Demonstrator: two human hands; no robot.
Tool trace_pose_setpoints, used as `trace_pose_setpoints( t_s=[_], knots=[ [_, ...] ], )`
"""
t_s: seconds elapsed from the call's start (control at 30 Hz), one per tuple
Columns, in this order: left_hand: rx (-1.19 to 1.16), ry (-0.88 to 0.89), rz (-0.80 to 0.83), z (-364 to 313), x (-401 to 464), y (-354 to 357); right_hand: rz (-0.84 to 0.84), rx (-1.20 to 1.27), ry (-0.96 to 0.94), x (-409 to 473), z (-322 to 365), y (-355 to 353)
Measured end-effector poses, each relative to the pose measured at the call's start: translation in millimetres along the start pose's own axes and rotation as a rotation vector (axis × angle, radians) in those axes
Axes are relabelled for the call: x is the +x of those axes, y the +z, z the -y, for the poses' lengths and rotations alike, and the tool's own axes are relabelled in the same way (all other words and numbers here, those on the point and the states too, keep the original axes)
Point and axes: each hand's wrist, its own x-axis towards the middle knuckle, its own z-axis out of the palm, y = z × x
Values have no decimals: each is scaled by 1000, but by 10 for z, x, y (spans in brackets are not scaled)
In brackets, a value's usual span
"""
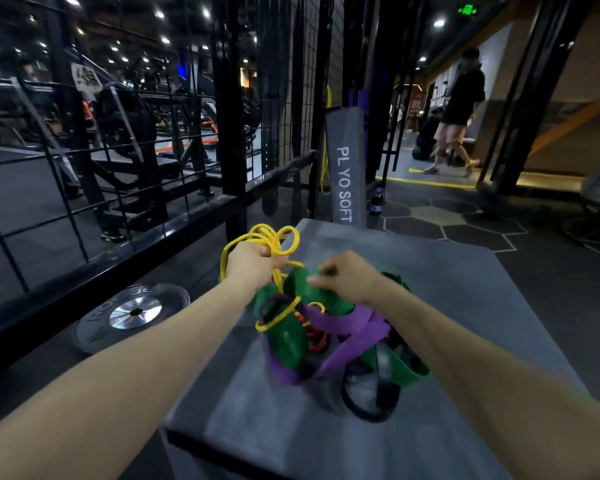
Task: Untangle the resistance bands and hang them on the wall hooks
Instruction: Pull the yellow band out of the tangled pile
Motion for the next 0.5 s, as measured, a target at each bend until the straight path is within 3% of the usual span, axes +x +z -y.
trace_pose_setpoints(
  t_s=[0.1,0.27,0.5],
  knots=[
    [-24,-51,-50,43,64,64,-131,188,-24,-74,-78,-151],
    [-53,-117,-140,103,154,174,-141,399,-64,-203,-279,-223],
    [-186,-307,-184,211,227,199,-401,739,67,-339,-663,-331]
  ],
)
